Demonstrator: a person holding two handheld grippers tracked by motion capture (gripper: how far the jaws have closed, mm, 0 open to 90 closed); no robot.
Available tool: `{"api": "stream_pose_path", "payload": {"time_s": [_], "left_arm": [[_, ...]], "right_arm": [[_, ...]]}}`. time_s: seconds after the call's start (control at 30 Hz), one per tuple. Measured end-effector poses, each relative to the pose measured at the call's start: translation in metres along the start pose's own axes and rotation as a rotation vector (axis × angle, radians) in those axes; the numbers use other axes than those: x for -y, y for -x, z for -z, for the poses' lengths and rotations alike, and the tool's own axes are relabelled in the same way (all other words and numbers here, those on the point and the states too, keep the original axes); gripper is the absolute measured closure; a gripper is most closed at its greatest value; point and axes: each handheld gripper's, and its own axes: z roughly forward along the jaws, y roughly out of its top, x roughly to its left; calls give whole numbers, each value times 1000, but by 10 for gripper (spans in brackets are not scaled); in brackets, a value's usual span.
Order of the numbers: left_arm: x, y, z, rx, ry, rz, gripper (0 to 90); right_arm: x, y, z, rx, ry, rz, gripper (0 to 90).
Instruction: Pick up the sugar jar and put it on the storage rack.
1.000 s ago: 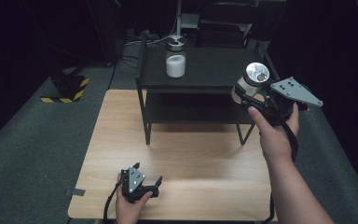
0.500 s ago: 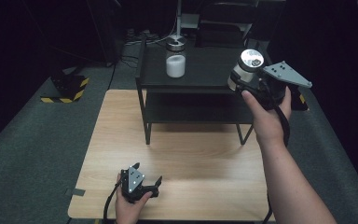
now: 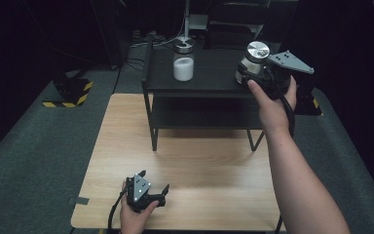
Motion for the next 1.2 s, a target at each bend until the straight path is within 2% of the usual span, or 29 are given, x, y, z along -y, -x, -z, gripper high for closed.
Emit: {"api": "stream_pose_path", "payload": {"time_s": [0.27,0.57,0.63,1.2], "left_arm": [[0,-1,0,3,-1,3,5],[-1,-1,0,3,-5,5,5],[-1,-2,0,5,-6,3,5],[-1,-1,0,6,-8,1,5]], "right_arm": [[3,0,-19,-3,4,-5,306],[7,-1,-29,0,9,-19,305],[8,1,-31,-5,9,-41,304],[12,1,-32,-3,23,-45,303]]}}
